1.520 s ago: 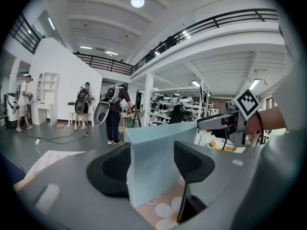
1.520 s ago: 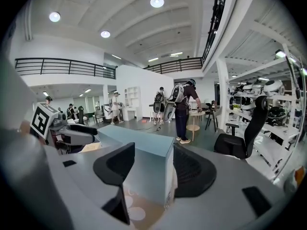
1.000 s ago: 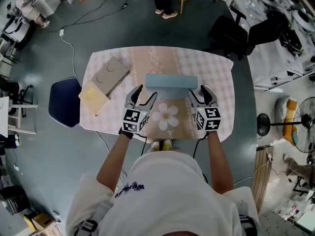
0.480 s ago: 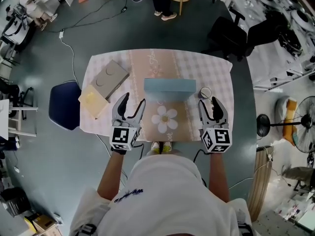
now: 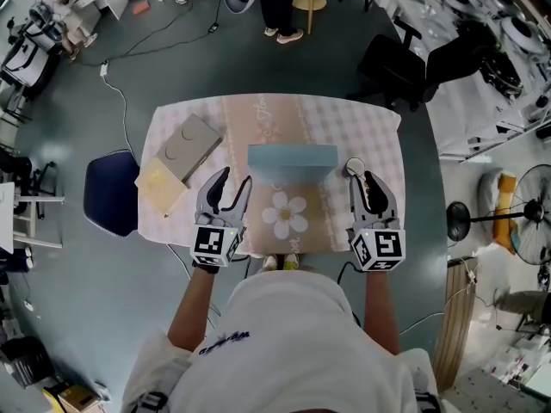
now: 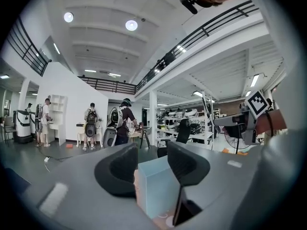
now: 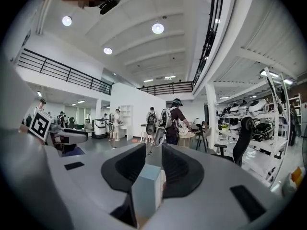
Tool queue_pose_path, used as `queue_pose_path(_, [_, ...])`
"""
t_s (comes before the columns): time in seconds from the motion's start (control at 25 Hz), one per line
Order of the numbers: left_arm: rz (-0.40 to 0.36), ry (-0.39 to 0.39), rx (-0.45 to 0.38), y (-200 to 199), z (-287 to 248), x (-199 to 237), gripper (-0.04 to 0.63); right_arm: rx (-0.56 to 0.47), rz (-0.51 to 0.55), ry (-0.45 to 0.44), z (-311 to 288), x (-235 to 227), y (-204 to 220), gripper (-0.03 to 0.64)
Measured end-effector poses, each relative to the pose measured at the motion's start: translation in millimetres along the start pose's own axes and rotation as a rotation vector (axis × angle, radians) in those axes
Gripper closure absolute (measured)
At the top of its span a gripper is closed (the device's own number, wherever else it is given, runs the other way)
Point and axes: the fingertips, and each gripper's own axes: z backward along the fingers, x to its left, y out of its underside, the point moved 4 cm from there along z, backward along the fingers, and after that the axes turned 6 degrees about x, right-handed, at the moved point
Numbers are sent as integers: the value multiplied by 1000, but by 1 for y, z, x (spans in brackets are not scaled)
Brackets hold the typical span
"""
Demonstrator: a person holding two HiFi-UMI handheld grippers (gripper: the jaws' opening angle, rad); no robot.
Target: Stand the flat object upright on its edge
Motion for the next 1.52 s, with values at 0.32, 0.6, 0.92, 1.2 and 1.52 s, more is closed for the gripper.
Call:
queue_pose_path(0.32, [-13, 3, -27, -10, -6, 0, 514, -20, 4, 5, -1, -2, -6, 570])
queue_pose_path(0.6, [-9, -2, -43, -14, -3, 1, 593, -29, 7, -10, -2, 2, -10, 612])
queue_pose_path(0.92, [-11, 8, -41, -11, -3, 0, 593, -7, 21, -38, -3, 5, -4, 614])
queue_pose_path(1.2, [-13, 21, -32, -10, -3, -3, 594, -1, 25, -51, -3, 7, -5, 614])
queue_pose_path(1.52, [-15, 27, -27, -8, -3, -4, 594, 8, 30, -59, -4, 7, -3, 614])
